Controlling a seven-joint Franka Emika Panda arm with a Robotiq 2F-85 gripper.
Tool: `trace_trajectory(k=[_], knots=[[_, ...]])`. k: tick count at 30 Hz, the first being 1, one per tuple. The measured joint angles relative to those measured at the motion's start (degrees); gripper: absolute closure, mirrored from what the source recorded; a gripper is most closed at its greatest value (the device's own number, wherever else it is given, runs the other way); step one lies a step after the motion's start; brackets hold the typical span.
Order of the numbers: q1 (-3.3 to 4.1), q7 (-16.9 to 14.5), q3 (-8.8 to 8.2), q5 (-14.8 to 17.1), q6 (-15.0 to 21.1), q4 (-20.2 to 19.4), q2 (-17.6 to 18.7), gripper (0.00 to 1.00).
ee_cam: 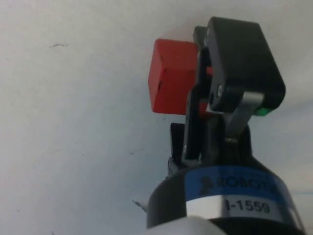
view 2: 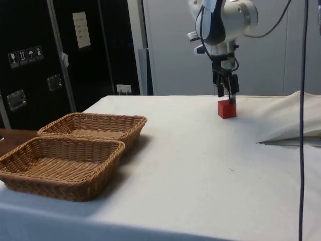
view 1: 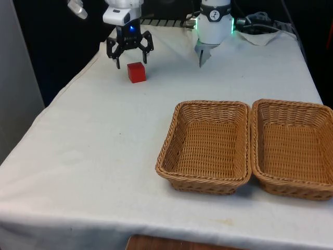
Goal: Pick up the red cube and place it into the right basket.
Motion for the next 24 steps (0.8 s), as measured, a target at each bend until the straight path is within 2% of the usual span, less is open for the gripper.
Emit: trace_trajectory(k=[5, 10, 12, 17, 24], knots=[[-0.06, -1.6, 0.0, 1.9, -1.3, 0.1, -0.1, 0.0], [-0.06, -4.3, 0.0, 5.2, -3.8, 0.5, 0.0, 0.0], [-0.06, -4.3, 0.0, 5.2, -3.8, 0.5, 0.0, 0.0], [-0.06, -6.1, 0.06, 7.6, -6.1, 1.4, 0.5, 0.0], [-0.06, -7.9, 0.57, 10.7, -6.9, 2.2, 1.8, 0.0]])
